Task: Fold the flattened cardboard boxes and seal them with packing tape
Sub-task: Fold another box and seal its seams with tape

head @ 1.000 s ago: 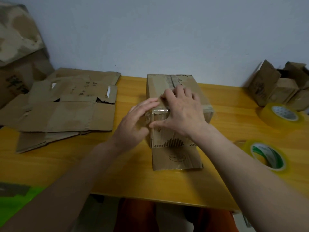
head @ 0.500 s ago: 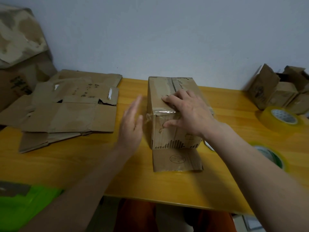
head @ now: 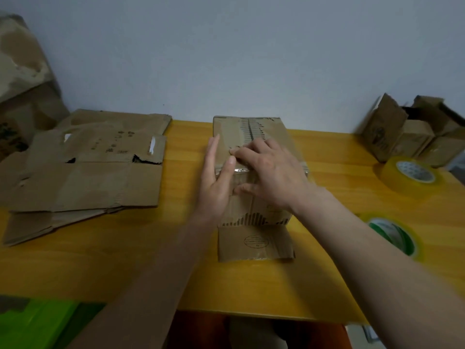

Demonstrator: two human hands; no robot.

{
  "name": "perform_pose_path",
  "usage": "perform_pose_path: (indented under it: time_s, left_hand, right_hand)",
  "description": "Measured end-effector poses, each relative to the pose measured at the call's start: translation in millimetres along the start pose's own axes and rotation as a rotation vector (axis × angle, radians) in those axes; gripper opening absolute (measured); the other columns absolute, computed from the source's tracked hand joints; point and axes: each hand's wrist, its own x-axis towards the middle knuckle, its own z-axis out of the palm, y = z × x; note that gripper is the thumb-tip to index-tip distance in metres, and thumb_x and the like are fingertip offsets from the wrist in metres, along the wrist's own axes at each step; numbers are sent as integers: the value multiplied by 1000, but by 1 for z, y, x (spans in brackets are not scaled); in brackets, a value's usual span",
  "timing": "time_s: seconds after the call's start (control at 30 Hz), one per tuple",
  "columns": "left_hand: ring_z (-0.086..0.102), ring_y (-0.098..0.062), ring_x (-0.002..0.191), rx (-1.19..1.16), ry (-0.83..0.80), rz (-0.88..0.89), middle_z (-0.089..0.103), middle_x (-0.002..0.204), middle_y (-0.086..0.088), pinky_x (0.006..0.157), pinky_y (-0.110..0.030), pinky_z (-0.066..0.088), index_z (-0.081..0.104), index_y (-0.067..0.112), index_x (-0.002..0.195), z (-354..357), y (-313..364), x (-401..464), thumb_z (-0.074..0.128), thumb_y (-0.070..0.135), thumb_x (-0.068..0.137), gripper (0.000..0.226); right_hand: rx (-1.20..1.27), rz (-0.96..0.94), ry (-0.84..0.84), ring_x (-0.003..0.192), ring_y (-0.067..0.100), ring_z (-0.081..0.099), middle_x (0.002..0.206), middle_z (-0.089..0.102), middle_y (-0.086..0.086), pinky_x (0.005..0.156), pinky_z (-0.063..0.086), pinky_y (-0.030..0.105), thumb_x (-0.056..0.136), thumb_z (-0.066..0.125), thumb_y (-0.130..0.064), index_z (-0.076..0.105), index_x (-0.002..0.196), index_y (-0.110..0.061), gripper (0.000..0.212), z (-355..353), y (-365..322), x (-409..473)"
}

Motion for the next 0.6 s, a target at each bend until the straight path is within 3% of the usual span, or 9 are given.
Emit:
perform_pose_path:
  time_s: [0.07, 0.13, 0.23, 0.3, 0.43, 0.5, 0.6]
  left_hand:
    - [16, -7, 147, 212, 12, 67, 19, 160, 12, 118, -49, 25, 39, 45, 138, -5, -1, 9, 45, 40, 94, 45]
    - [11, -3, 147, 340, 23, 158, 23, 158, 15, 120, -48, 18, 52, 36, 131, -8, -2, 13, 39, 31, 94, 40]
    - [20, -9, 146, 355, -4, 226, 36, 153, 8, 118, -49, 23, 64, 20, 120, -8, -4, 15, 35, 26, 92, 40]
    - [25, -10, 144, 335, -6, 221, 43, 148, 6, 118, -44, 26, 65, 20, 114, -6, -7, 17, 34, 23, 93, 38]
    - [31, -17, 143, 346, 53, 312, 54, 137, -7, 116, -27, 28, 64, 9, 114, -4, -11, 17, 27, 15, 96, 41]
    - [35, -22, 141, 378, 79, 371, 57, 133, -11, 115, -27, 29, 64, 1, 114, -2, -15, 17, 23, 17, 98, 46]
    - [37, -26, 140, 413, 111, 403, 58, 130, -11, 114, -26, 29, 63, -1, 113, 2, -17, 18, 21, 22, 103, 49]
  right_hand:
    - [-7, -34, -12, 120, 21, 39, 130, 46, -2, 95, 35, 34, 78, 65, -57, 38, 140, -33, 71, -1, 1, 1]
    - [61, -70, -84, 123, 20, 39, 134, 47, -3, 99, 36, 35, 79, 60, -62, 39, 141, -31, 72, -9, 11, 2]
    - [198, -59, -74, 127, 16, 43, 138, 51, -5, 102, 34, 32, 82, 45, -71, 53, 134, -27, 68, -15, 40, 1]
    - [346, -2, 9, 128, 11, 44, 138, 53, -6, 105, 33, 30, 82, 40, -73, 59, 128, -26, 68, -5, 55, -4]
    - [1070, 144, 355, 113, 8, 60, 110, 71, -4, 104, 41, 45, 91, 43, -50, 76, 89, -18, 46, 23, 59, -4]
    - [1212, 245, 477, 109, 11, 62, 105, 73, -1, 102, 41, 37, 92, 38, -51, 75, 79, -13, 55, 32, 57, -5]
    - [1146, 257, 577, 122, 10, 53, 112, 69, 1, 104, 33, 18, 96, 26, -55, 73, 88, -9, 66, 48, 57, -10]
